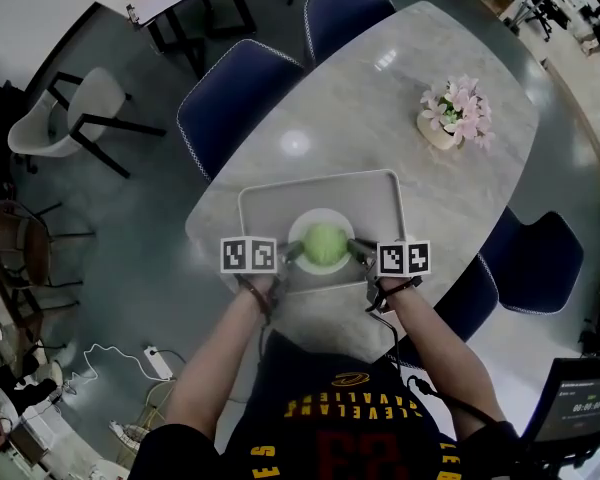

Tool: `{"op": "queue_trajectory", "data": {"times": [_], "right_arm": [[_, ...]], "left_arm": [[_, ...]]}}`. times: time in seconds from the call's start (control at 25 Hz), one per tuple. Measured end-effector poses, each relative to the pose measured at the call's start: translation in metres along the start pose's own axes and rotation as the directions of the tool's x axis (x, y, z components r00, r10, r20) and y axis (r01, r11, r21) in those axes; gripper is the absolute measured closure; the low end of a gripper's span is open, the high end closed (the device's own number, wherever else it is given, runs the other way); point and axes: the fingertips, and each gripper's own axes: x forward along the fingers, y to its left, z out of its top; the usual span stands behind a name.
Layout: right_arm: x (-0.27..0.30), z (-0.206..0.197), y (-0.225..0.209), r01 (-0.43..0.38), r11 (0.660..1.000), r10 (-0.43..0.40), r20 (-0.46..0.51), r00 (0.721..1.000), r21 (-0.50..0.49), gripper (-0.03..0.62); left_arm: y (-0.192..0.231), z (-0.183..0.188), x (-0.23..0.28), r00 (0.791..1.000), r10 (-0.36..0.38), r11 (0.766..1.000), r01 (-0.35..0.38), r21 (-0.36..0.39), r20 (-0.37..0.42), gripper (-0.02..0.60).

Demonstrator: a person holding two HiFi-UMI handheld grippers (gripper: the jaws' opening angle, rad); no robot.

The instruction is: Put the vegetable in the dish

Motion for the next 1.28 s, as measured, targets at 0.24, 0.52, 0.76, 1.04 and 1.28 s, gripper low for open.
{"op": "queue_trajectory", "data": {"times": [0.24, 0.52, 0.76, 1.04, 1.28], "right_arm": [[0.0004, -0.0001, -0.0035, 0.016, 0.999, -0.016, -0.001, 1.000, -0.031, 0.546], [-0.0006, 0.0028, -0.0039, 0.054, 0.990, -0.055, -0.012, 0.998, -0.129, 0.543], [-0.0004, 0.0038, -0.0073, 0.100, 0.974, -0.107, -0.024, 0.994, -0.205, 0.537], [-0.0018, 0.0060, -0.0074, 0.142, 0.950, -0.156, -0.027, 0.987, -0.279, 0.534], [-0.0008, 0.0039, -0.0074, 0.183, 0.909, -0.211, -0.034, 0.977, -0.374, 0.536]], "left_arm": [[-0.0003, -0.0001, 0.0011, 0.998, 0.058, 0.996, -0.059, 0.071, 0.011, 0.522], [0.0000, 0.0011, 0.0028, 0.991, 0.132, 0.977, -0.131, 0.170, 0.004, 0.506], [0.0007, 0.0018, 0.0039, 0.980, 0.201, 0.951, -0.196, 0.240, 0.004, 0.492], [0.0012, -0.0005, 0.0046, 0.956, 0.292, 0.892, -0.268, 0.364, -0.012, 0.482], [0.0017, -0.0007, 0.0032, 0.952, 0.305, 0.884, -0.278, 0.376, -0.014, 0.480]]}}
